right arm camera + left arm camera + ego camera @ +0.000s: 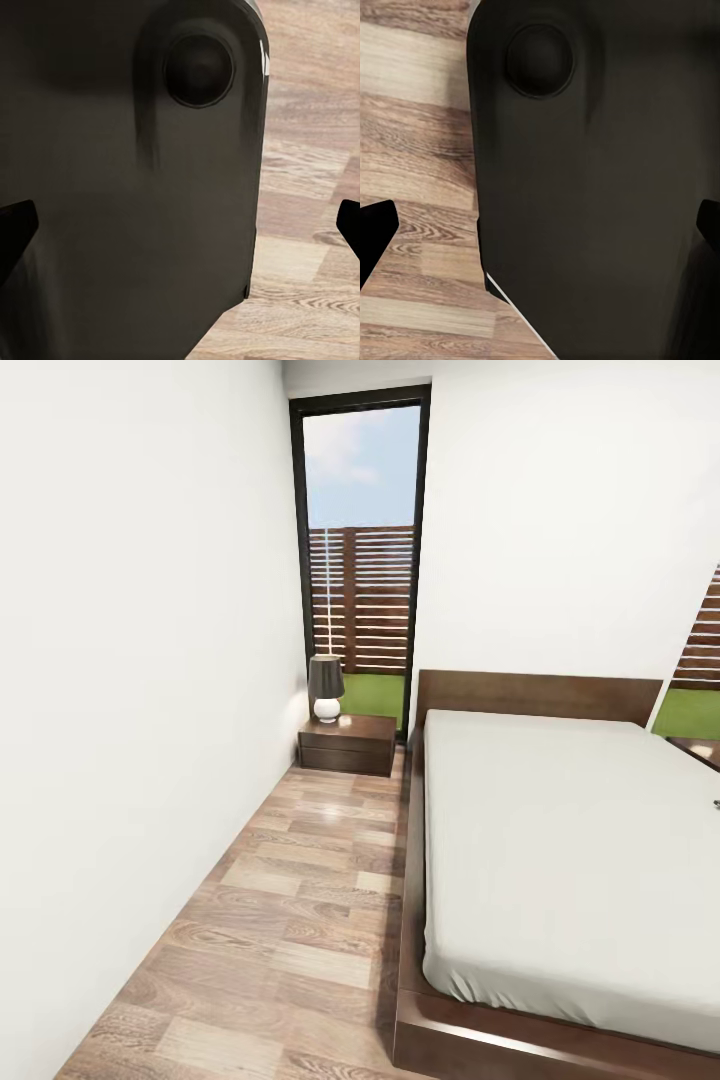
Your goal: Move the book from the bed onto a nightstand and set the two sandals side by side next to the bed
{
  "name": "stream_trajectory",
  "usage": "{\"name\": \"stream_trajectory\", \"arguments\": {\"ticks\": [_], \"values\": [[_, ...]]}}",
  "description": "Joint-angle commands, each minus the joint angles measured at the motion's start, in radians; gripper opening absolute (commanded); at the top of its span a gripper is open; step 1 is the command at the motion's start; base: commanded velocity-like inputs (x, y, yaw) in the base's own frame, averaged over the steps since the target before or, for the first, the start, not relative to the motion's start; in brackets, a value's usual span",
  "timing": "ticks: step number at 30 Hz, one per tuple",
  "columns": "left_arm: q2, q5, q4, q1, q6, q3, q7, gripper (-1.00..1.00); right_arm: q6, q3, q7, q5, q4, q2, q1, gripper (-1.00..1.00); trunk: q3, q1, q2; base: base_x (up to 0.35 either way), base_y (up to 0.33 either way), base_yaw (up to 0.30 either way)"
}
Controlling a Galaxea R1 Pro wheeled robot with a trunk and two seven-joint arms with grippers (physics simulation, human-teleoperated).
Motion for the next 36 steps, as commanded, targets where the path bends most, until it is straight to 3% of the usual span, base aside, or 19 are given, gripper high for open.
{"name": "stream_trajectory", "arguments": {"ticks": [1,11,36], "values": [[0.000,0.000,0.000,-0.001,0.002,0.000,0.001,1.00,0.000,0.000,0.001,0.000,0.000,0.000,0.000,1.00,-0.001,0.000,-0.001,0.000,0.000,0.000],[0.006,0.000,-0.002,0.001,-0.001,-0.003,0.000,1.00,0.000,-0.002,0.002,-0.001,0.002,0.002,0.002,1.00,-0.001,0.000,-0.001,0.000,0.000,-0.158],[0.007,-0.001,-0.003,0.001,-0.003,-0.006,0.000,1.00,0.000,-0.007,0.003,-0.001,0.004,0.003,0.003,1.00,-0.001,0.000,-0.001,0.000,0.000,-0.286]]}}
